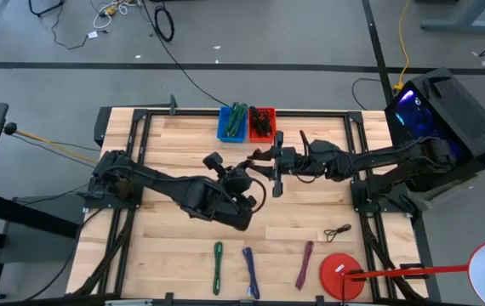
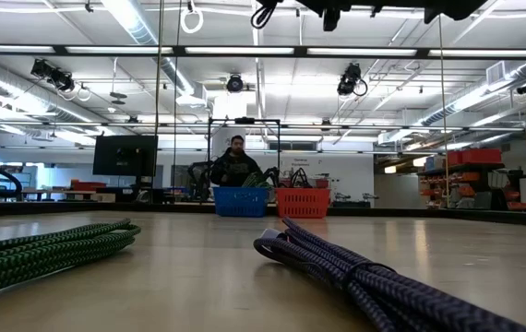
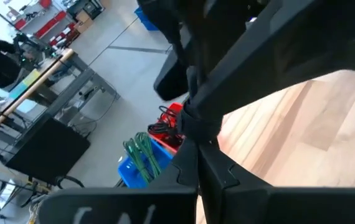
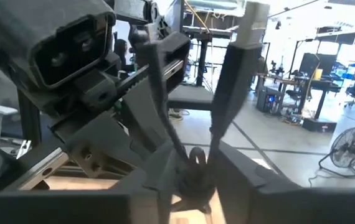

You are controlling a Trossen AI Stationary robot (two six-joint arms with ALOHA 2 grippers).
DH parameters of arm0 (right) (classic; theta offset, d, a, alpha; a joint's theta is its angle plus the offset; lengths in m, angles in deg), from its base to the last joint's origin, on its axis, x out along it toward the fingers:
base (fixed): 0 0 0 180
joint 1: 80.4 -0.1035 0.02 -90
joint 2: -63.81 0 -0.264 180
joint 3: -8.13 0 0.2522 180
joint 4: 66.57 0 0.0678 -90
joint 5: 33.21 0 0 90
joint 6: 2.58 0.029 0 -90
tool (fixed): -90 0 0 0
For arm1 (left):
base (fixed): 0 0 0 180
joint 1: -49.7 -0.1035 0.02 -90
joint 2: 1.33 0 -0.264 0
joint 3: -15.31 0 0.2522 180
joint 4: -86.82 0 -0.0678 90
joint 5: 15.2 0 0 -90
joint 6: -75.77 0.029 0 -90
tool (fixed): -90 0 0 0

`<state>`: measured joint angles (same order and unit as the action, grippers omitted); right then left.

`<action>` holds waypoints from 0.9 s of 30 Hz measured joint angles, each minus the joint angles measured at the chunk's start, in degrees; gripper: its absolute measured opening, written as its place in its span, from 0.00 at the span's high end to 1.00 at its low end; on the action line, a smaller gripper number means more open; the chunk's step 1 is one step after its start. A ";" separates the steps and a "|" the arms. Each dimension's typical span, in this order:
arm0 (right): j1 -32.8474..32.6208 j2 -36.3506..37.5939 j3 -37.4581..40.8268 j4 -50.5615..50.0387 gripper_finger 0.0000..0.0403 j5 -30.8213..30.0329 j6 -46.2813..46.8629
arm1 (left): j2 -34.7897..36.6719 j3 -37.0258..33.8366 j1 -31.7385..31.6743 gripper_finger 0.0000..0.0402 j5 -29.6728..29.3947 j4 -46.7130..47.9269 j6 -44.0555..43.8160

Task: Pick & Place USB Port
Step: Put the black charger cable into the red bin

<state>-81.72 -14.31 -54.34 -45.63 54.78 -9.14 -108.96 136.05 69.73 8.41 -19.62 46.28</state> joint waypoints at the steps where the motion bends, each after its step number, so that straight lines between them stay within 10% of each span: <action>1: 0.00 0.00 0.00 -0.02 0.77 -0.33 -0.17 | 0.00 0.00 0.00 1.00 0.18 -0.37 0.38; 5: 0.00 0.00 0.00 -0.63 0.96 -0.45 -3.15 | 0.00 0.00 0.00 1.00 0.39 0.11 0.59; 27: 13.51 -0.04 -0.04 -10.37 0.99 -1.79 0.06 | 0.00 0.00 1.53 0.69 6.58 17.43 -11.98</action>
<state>-68.21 -14.36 -54.38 -56.00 53.00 -9.09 -108.96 136.05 71.26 15.00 -2.19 34.30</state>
